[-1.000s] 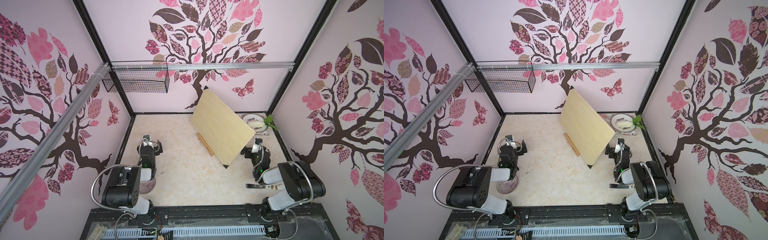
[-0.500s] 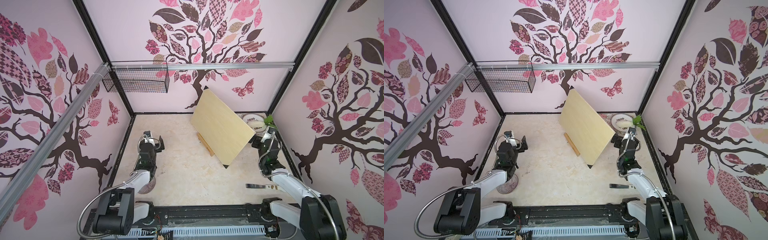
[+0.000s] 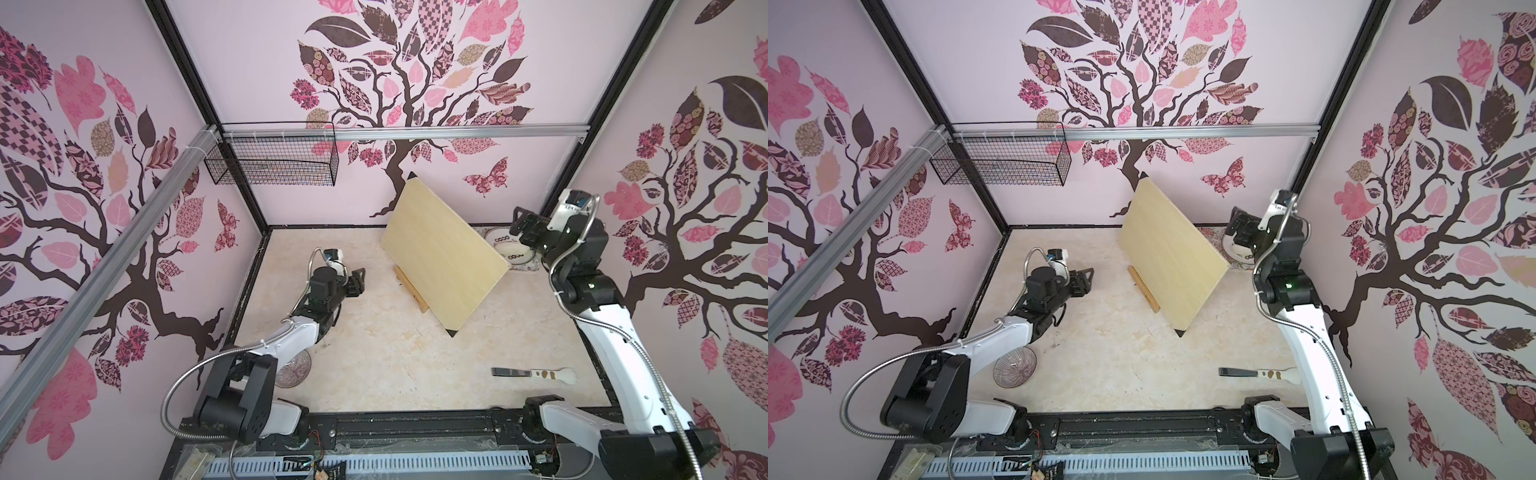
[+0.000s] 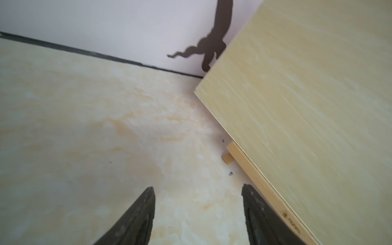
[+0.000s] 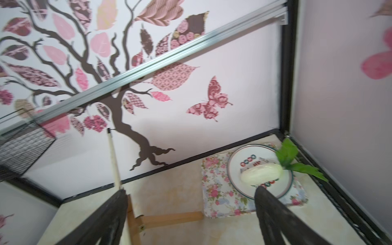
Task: Disassemble the easel
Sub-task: Pick up the drawing board from the easel.
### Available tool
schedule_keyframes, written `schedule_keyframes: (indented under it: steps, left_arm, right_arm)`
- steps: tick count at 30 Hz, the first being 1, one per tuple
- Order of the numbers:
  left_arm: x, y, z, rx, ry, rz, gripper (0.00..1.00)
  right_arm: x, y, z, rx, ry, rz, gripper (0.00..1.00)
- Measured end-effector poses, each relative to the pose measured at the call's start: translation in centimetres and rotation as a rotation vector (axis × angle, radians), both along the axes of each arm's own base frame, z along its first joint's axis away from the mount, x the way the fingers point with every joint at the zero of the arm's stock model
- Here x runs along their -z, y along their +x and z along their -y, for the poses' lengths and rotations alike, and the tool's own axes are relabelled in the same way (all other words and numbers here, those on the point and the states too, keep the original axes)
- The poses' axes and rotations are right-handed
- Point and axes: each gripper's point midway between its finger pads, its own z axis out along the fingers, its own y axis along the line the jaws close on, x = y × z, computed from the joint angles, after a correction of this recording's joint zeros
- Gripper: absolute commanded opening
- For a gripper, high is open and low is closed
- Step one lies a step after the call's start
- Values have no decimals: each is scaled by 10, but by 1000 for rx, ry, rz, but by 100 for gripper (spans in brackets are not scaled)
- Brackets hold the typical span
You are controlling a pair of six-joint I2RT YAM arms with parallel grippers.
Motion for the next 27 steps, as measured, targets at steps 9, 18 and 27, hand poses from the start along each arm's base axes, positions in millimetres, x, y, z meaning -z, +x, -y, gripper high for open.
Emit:
schedule_keyframes:
  steps: [9,18,27]
  left_arm:
    - [40,3,65,134,-101,-169,59]
    - [58,-1,80,149,-156,-259,55]
    - [69,-2,102,181,-182,-306,53]
  right_arm:
    - [57,41,-58,-310,49,-309,90]
    - [91,44,-80,-445,67,-465,69]
    - [117,39,-98,-533,71,-559,58]
